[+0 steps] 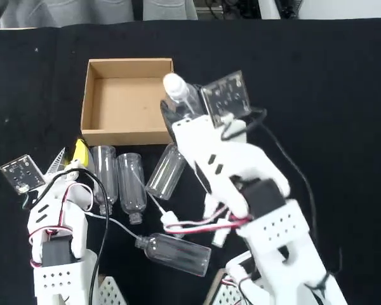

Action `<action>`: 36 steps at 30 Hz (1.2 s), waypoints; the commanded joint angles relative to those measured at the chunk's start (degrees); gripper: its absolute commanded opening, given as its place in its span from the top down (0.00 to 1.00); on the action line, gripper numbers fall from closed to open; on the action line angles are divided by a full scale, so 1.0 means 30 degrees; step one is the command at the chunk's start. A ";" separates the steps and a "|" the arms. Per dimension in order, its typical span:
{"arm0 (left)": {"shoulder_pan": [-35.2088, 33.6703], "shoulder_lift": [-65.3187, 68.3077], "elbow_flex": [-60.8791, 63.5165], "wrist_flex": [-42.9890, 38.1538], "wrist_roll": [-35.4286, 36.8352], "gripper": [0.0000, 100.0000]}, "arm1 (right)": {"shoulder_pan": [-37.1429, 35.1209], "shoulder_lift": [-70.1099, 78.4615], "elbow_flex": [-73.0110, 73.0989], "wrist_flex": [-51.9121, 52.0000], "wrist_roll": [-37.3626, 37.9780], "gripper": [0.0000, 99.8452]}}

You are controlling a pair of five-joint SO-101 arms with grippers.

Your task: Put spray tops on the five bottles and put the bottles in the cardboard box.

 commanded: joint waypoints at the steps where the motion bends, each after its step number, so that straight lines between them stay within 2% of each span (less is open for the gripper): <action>1: -0.0190 -0.0147 0.0484 0.0117 0.0000 0.88 | 0.0322 0.2154 -0.2007 -0.1963 0.0088 0.93; 17: -0.0220 -0.0147 0.0484 0.0147 0.0000 0.88 | -0.0410 1.2322 -0.7487 -0.6037 0.0059 0.93; 21: -0.0249 -0.0147 0.0484 0.0147 0.0000 0.88 | -0.0410 1.4930 -0.9714 -0.6125 -0.0029 0.93; 27: -0.1421 -0.0147 0.0484 0.0000 0.0000 0.88 | -0.0410 1.8418 -1.3612 -0.6125 -0.1670 0.93; 36: -0.1568 -0.0147 0.0396 0.0000 0.0000 0.88 | -0.0440 2.2901 -1.8066 -0.6154 -0.2139 0.93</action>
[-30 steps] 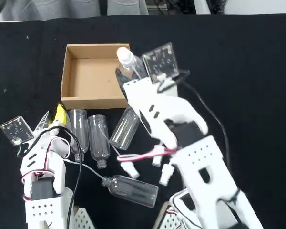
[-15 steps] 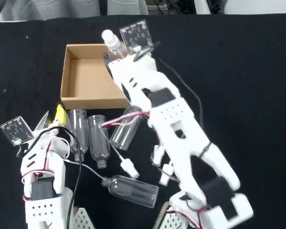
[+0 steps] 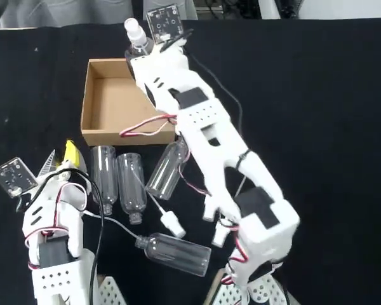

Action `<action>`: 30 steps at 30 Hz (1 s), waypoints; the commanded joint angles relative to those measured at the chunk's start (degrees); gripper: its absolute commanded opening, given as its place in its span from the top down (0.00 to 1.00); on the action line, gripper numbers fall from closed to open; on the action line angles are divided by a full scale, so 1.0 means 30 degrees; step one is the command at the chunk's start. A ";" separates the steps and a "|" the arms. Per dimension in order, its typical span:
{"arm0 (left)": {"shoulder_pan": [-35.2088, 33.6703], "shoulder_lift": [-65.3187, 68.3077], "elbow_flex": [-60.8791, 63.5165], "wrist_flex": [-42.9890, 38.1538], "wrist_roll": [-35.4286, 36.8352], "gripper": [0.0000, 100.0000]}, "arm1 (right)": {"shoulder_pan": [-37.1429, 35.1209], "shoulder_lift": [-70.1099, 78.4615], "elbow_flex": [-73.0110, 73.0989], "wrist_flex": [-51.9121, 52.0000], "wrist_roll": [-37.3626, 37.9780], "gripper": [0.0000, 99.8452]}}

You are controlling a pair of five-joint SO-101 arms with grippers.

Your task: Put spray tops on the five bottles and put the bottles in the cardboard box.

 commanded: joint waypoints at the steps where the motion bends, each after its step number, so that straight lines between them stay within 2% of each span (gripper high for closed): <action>1: -0.0161 -0.0147 0.0396 0.0000 0.0000 0.88 | -0.0527 0.1070 -0.3385 -0.0586 -0.1026 0.93; 4: -0.0161 -0.0147 0.0396 0.0000 0.0000 0.88 | -0.0733 0.2388 -0.4674 -0.0586 -0.1758 0.93; 30: -0.0190 -0.0147 0.0425 -0.0029 0.0000 0.88 | -0.3077 1.5546 -1.9941 -0.0440 -0.1788 0.93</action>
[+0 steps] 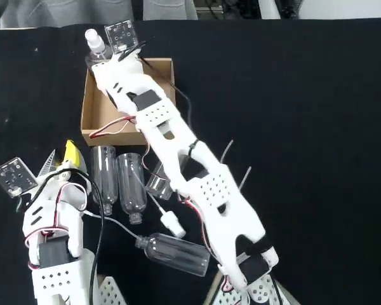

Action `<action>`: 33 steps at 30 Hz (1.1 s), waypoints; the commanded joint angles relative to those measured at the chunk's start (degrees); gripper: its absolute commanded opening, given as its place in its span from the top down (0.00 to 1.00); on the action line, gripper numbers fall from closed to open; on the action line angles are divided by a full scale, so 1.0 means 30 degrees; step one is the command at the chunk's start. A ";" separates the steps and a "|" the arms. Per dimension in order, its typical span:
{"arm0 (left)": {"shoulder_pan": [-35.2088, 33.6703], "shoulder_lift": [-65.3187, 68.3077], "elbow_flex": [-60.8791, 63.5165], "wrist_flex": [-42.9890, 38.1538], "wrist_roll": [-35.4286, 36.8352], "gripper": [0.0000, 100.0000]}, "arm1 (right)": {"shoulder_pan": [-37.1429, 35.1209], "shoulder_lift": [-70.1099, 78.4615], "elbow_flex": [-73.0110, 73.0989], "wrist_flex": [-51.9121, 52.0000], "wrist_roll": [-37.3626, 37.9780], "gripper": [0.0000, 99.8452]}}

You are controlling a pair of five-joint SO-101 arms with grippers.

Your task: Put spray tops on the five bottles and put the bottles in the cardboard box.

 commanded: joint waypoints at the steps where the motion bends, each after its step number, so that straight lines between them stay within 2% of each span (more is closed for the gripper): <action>1: -0.0190 -0.0147 0.0425 -0.0029 0.0000 0.88 | -0.0586 0.0835 -0.3619 -0.0440 -0.0205 0.93; 12: -0.0190 -0.0147 0.0425 -0.0029 0.0000 0.88 | -0.0821 0.3736 -0.6755 -0.0410 -0.1319 0.93; 22: -0.0190 -0.0147 0.0425 -0.0029 0.0000 0.88 | -0.0821 0.4498 -0.6930 -0.0410 -0.1289 0.92; 24: -0.0190 -0.0147 0.0425 -0.0029 0.0000 0.88 | -0.0821 0.4527 -0.6930 -0.0410 -0.1260 0.89; 29: -0.0190 -0.0147 0.0396 -0.0029 0.0000 0.88 | -0.0850 0.4586 -0.6755 -0.0381 -0.1319 0.73; 33: -0.0190 -0.0147 0.0396 -0.0029 0.0000 0.88 | -0.0850 0.4586 -0.6930 0.0645 -0.1348 0.69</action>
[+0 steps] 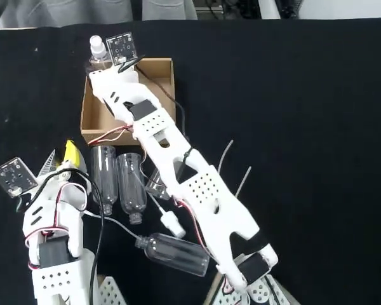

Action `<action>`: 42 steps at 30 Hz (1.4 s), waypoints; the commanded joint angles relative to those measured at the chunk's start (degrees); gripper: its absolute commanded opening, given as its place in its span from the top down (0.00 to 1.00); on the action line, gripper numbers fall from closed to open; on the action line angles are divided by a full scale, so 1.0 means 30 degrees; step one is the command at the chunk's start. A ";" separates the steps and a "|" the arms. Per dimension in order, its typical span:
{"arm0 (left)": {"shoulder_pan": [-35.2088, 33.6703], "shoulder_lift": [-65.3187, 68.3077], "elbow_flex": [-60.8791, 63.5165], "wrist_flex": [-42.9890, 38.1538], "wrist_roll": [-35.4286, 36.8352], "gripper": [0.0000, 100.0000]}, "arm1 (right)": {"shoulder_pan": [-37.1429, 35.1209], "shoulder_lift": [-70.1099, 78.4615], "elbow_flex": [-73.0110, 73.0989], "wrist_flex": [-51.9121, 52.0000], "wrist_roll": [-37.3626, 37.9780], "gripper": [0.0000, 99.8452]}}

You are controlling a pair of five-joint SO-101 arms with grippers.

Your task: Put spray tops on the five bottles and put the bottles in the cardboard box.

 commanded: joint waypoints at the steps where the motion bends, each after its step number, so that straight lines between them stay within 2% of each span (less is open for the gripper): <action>1: -0.0190 -0.0147 0.0396 -0.0029 0.0000 0.88 | -0.0527 -0.0396 -0.1421 0.0733 -0.0147 0.69; 13: -0.0161 -0.0147 0.0454 -0.0703 0.0000 0.88 | -0.0674 -0.0542 -0.1480 0.1319 -0.0059 0.69; 21: -0.0161 -0.0147 0.0484 -0.0791 0.0000 0.88 | -0.0938 -0.0366 -0.4879 0.5978 -0.0147 0.69; 28: -0.0161 -0.0147 0.0484 -0.0791 0.0000 0.88 | -0.0908 -0.0366 -0.6081 0.7941 -0.0059 0.69; 38: -0.0161 -0.0147 0.0484 -0.0791 0.0000 0.88 | -0.0879 -0.0366 -0.8835 1.2777 -0.0029 0.69; 42: -0.0161 -0.0147 0.0484 -0.0791 0.0000 0.88 | -0.0879 -0.0396 -0.8835 1.3392 -0.0029 0.69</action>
